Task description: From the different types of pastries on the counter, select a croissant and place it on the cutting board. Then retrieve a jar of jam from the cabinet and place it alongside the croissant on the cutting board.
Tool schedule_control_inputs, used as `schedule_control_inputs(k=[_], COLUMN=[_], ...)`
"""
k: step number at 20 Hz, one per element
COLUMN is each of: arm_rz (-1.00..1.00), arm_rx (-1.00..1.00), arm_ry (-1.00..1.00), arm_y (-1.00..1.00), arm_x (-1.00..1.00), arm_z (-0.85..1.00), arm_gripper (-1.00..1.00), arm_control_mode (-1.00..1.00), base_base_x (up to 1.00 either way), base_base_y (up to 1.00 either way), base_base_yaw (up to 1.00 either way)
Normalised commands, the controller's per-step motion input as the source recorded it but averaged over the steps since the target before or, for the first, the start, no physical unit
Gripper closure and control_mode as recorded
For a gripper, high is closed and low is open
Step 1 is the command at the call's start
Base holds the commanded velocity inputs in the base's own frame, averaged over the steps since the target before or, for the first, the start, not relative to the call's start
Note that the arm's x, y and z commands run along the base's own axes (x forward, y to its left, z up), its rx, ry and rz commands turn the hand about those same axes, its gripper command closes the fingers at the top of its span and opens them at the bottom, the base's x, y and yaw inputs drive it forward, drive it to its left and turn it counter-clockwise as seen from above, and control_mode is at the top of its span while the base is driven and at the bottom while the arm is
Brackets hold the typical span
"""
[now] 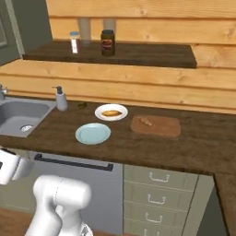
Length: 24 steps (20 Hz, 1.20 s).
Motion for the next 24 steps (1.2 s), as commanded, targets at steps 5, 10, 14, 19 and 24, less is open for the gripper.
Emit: schedule_control_inputs(k=[5,10,14,19,24], arm_rz=[0.0,0.0,0.0,0.0,0.0], arm_rx=[0.0,0.0,0.0,0.0,0.0], arm_ry=[0.0,0.0,0.0,0.0,0.0], arm_y=[0.0,0.0,0.0,0.0,0.0], arm_x=[0.0,0.0,0.0,0.0,0.0], arm_z=[0.0,0.0,0.0,0.0,0.0], arm_gripper=[-1.0,-1.0,-1.0,-1.0,-1.0], arm_control_mode=[1.0,1.0,1.0,1.0,1.0], base_base_x=[-0.59,-0.34,-0.06,0.0,0.05], base_base_y=[1.0,1.0,1.0,1.0,0.99], base_base_yaw=[0.01,0.01,0.0,0.01,0.02])
